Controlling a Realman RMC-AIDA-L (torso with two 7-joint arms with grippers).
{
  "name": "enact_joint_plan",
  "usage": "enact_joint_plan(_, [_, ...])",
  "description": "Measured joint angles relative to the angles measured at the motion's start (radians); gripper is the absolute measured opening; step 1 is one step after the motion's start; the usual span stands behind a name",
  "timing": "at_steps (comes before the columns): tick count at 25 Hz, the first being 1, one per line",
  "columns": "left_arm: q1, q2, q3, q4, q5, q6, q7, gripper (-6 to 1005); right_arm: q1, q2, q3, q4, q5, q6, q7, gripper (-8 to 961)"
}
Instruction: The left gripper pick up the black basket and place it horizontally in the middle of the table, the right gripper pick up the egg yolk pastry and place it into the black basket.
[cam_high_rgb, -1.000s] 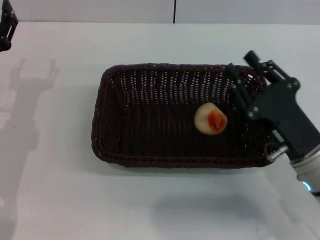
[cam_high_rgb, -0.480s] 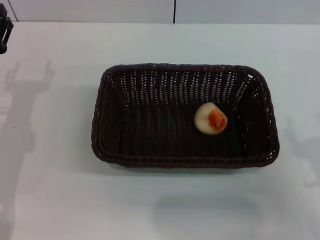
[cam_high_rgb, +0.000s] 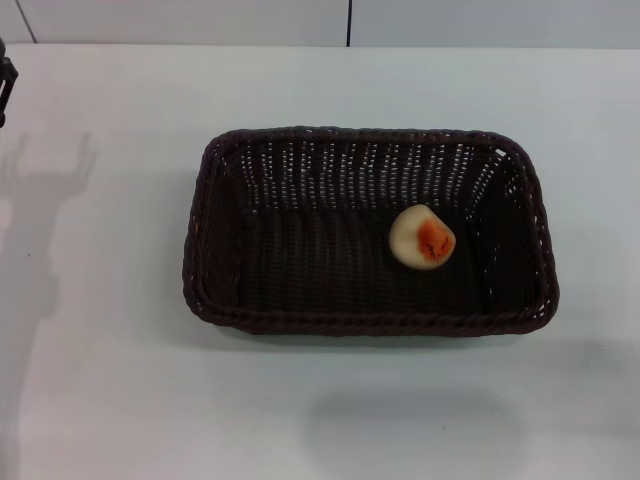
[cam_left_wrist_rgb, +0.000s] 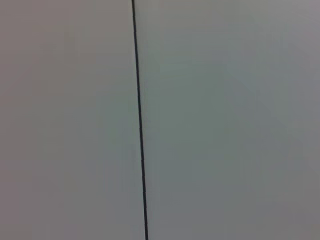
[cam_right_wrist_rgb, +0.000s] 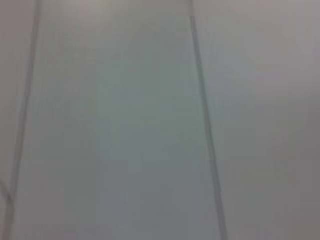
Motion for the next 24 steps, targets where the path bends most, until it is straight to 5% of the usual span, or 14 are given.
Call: enact_joint_plan(24, [0.086,-0.008,0.002,0.010,-0.083,0.097,-0.030,827,-0.029,0.005,0.015,-0.001,0.129,0.061,-0.006,754])
